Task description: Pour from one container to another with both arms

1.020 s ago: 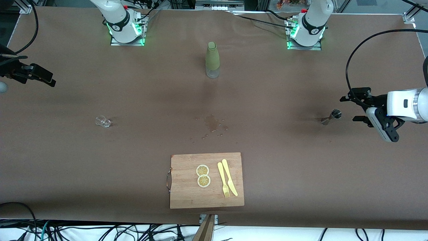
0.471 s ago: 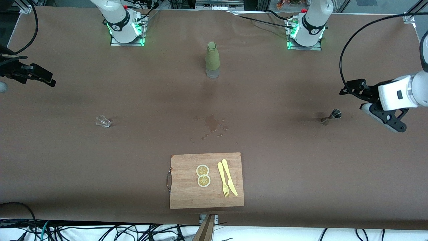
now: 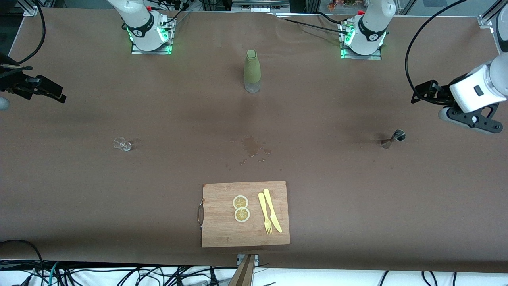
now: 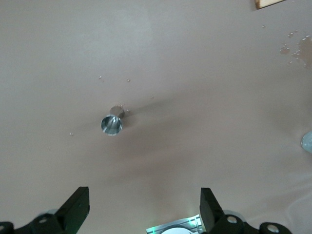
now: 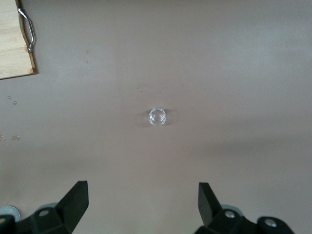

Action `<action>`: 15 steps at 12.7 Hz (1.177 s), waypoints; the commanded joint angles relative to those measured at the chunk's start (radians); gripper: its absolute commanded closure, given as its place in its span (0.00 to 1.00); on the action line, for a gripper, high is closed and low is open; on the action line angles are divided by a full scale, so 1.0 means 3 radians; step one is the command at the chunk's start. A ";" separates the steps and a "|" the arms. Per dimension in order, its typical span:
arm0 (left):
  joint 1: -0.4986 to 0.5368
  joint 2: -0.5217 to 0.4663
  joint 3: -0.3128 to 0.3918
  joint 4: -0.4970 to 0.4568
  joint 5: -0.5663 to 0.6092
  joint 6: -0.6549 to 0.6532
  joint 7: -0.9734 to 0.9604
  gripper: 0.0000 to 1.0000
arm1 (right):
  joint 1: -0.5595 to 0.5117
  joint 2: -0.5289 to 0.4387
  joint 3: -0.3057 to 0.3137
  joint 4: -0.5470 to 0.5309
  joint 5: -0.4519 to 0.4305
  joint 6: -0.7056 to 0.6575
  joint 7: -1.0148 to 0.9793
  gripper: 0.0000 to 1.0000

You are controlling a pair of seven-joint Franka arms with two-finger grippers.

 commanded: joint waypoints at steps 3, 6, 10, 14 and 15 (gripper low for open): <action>0.0116 -0.0374 -0.0109 -0.0436 0.0265 0.0169 -0.0240 0.00 | 0.0026 0.0020 -0.0023 0.0054 -0.0012 -0.0017 0.0037 0.00; 0.0106 -0.0368 -0.0099 -0.0411 0.0270 0.0164 -0.0245 0.00 | 0.0026 0.0020 -0.0023 0.0054 -0.0012 -0.0017 0.0037 0.00; 0.0254 -0.0328 -0.0201 -0.0263 0.0224 0.0139 -0.0291 0.00 | 0.0026 0.0020 -0.0023 0.0054 -0.0012 -0.0017 0.0037 0.00; 0.0213 -0.0338 -0.0206 -0.0257 0.0224 -0.0040 -0.0460 0.00 | 0.0026 0.0020 -0.0023 0.0054 -0.0012 -0.0017 0.0037 0.00; 0.0213 -0.0343 -0.0206 -0.0257 0.0224 -0.0045 -0.0455 0.00 | 0.0026 0.0020 -0.0023 0.0049 -0.0012 -0.0012 0.0037 0.00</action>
